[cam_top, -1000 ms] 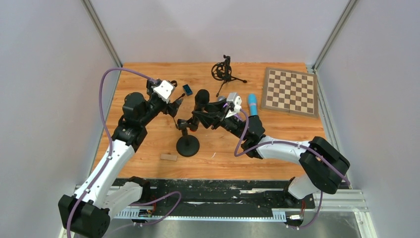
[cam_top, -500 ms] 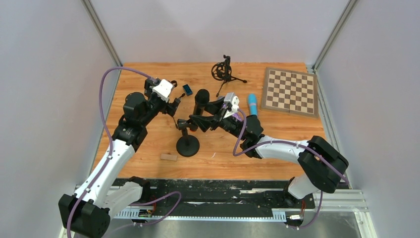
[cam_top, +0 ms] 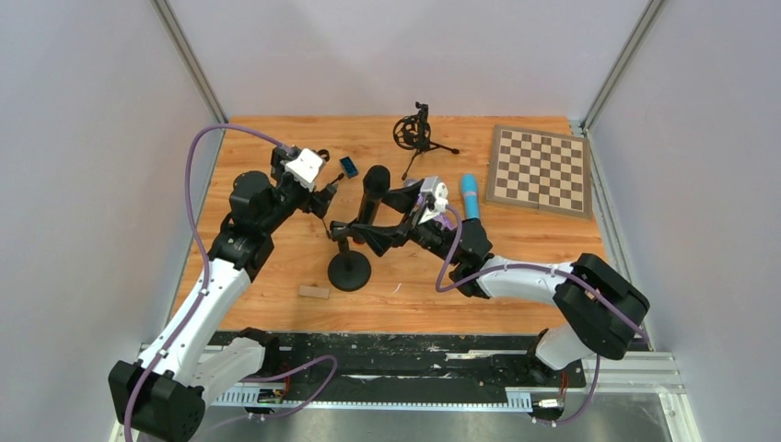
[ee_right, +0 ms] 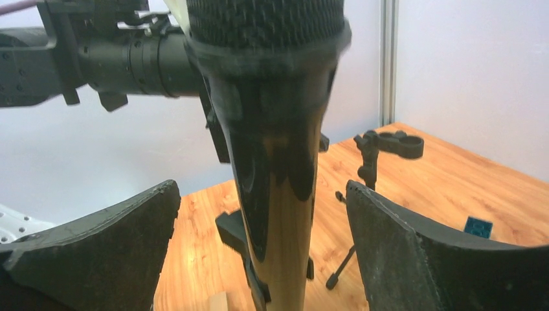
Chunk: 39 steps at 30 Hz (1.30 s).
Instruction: Attach the microphones to the stand
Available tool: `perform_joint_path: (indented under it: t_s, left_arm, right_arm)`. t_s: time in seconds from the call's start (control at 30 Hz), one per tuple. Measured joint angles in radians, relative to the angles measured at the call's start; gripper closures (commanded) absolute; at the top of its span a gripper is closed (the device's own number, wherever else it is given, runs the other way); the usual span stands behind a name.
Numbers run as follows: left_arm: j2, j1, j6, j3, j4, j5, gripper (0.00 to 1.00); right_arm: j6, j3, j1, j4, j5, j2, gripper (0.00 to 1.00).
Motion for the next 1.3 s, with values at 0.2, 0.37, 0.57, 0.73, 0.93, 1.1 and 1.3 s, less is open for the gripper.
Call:
perform_joint_path:
  t_s: [0.2,0.37,0.57,0.73,0.93,1.1,1.3]
  left_arm:
    - [0.006,0.000,0.003,0.018,-0.028,0.044,0.00]
    - [0.016,0.006,0.021,0.051,-0.080,0.091,0.00]
    - [0.050,0.047,0.067,0.169,-0.221,0.236,0.01]
    - [0.077,0.052,0.121,0.281,-0.378,0.337,0.00]
    - [0.054,0.052,0.193,0.391,-0.609,0.429,0.02]
    - [0.049,0.031,0.238,0.460,-0.763,0.462,0.02]
    - [0.104,-0.062,0.268,0.460,-0.877,0.407,0.03]
  right_arm:
    - [0.014,-0.103,-0.018,-0.002,0.002,-0.052,0.00]
    - [0.013,-0.192,-0.044,-0.032,0.000,-0.150,0.00]
    - [0.000,-0.264,-0.050,-0.091,-0.007,-0.241,0.00]
    - [-0.006,-0.312,-0.050,-0.143,-0.014,-0.280,0.00]
    - [0.010,-0.350,-0.053,-0.176,-0.024,-0.296,0.00]
    - [0.026,-0.365,-0.054,-0.190,-0.037,-0.290,0.00]
    - [0.037,-0.372,-0.054,-0.213,-0.042,-0.283,0.00]
